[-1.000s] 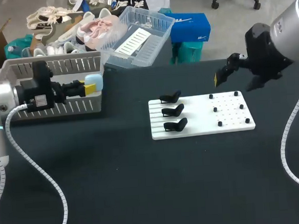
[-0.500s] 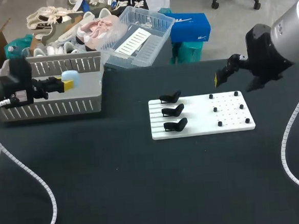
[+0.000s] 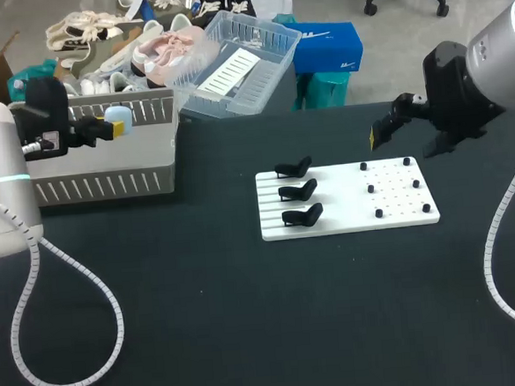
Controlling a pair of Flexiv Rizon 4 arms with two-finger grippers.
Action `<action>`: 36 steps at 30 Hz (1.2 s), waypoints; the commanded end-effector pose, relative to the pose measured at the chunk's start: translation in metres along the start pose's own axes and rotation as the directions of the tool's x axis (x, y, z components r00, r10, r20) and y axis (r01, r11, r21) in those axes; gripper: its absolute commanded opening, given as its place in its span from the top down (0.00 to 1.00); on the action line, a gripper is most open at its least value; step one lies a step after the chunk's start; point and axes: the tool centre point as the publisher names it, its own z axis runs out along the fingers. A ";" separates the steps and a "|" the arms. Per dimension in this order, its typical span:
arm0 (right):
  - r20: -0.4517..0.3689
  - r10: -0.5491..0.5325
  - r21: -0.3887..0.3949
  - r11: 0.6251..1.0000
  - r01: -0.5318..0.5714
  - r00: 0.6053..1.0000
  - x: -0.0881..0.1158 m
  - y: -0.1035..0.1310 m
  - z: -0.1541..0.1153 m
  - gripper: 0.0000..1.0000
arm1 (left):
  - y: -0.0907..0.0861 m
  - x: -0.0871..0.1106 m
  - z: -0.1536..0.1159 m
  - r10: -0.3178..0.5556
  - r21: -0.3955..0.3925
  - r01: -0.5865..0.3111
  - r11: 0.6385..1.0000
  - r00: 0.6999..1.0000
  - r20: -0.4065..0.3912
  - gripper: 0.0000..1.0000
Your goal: Pick up each earbud case from the left stands, insert the matching earbuds, close the lid, and place the case in the box.
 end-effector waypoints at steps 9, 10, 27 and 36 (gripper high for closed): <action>0.008 0.001 0.005 1.000 -0.001 1.000 0.002 0.000 -0.001 0.00 | 0.026 0.013 0.024 -0.020 -0.021 0.018 1.000 0.994 -0.107 0.70; 0.008 0.001 0.005 1.000 -0.001 1.000 0.002 0.000 -0.001 0.00 | 0.025 0.013 0.024 -0.016 -0.018 0.014 1.000 0.993 -0.114 0.56; 0.008 0.001 0.005 1.000 -0.001 1.000 0.002 0.000 -0.001 0.00 | -0.032 -0.008 0.019 0.121 0.131 -0.118 0.984 0.992 -0.016 0.00; 0.008 0.001 0.005 1.000 -0.001 1.000 0.002 0.000 -0.001 0.00 | -0.100 -0.016 0.024 0.189 0.313 -0.186 0.931 0.982 0.023 0.00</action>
